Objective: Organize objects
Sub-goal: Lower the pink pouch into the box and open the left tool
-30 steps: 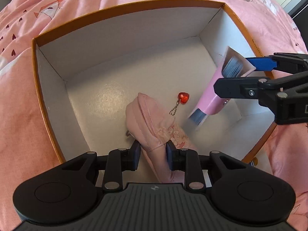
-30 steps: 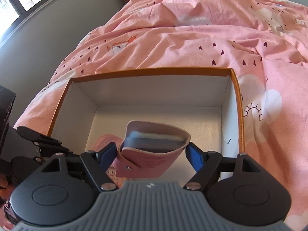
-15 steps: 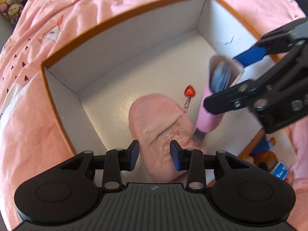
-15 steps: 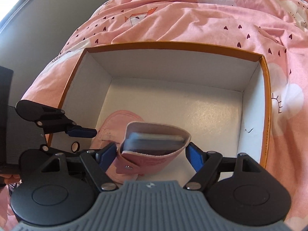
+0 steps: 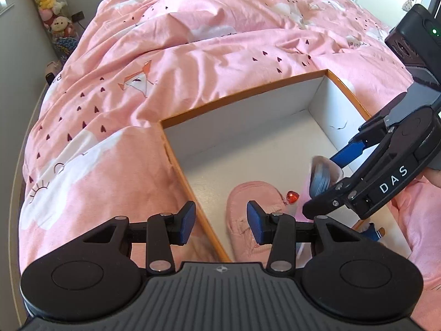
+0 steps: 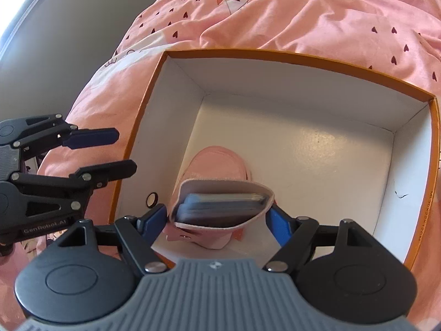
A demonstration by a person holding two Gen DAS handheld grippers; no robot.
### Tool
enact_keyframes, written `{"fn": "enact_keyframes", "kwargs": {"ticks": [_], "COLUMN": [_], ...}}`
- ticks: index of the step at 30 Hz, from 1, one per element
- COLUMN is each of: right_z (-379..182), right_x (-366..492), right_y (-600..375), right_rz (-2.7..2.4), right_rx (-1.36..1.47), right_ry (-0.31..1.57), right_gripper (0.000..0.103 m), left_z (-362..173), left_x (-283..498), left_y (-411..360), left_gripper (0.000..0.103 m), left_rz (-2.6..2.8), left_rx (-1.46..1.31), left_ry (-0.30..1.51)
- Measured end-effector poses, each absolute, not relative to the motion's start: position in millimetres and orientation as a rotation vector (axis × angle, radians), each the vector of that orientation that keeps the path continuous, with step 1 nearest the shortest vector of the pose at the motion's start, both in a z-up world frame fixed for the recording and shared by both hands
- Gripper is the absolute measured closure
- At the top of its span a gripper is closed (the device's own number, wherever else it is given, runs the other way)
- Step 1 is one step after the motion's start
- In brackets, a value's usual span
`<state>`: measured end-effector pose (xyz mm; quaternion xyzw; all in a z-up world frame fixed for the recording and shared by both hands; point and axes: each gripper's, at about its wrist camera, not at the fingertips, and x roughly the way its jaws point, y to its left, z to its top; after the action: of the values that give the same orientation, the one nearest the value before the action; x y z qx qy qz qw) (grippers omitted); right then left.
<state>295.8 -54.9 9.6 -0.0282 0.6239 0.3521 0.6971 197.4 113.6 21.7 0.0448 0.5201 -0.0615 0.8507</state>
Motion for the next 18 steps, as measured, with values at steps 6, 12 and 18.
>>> {"fn": "enact_keyframes", "kwargs": {"ticks": [6, 12, 18], "right_z": [-7.2, -47.2, -47.8], "right_x": [311.2, 322.6, 315.8], "right_y": [-30.0, -8.3, -7.2], "right_rz": [0.742, 0.673, 0.703], "right_rx": [-0.056, -0.024, 0.001], "right_ry": [1.452, 1.528, 1.509], "right_gripper": [0.025, 0.042, 0.041], "left_z": [16.5, 6.4, 1.0], "left_x": [198.0, 201.9, 205.9], "left_y": [124.2, 128.2, 132.0], "left_gripper": [0.052, 0.052, 0.052], "left_rz": [-0.111, -0.119, -0.125], "left_rx": [0.103, 0.085, 0.054], "left_ry": [1.112, 1.129, 1.133]}}
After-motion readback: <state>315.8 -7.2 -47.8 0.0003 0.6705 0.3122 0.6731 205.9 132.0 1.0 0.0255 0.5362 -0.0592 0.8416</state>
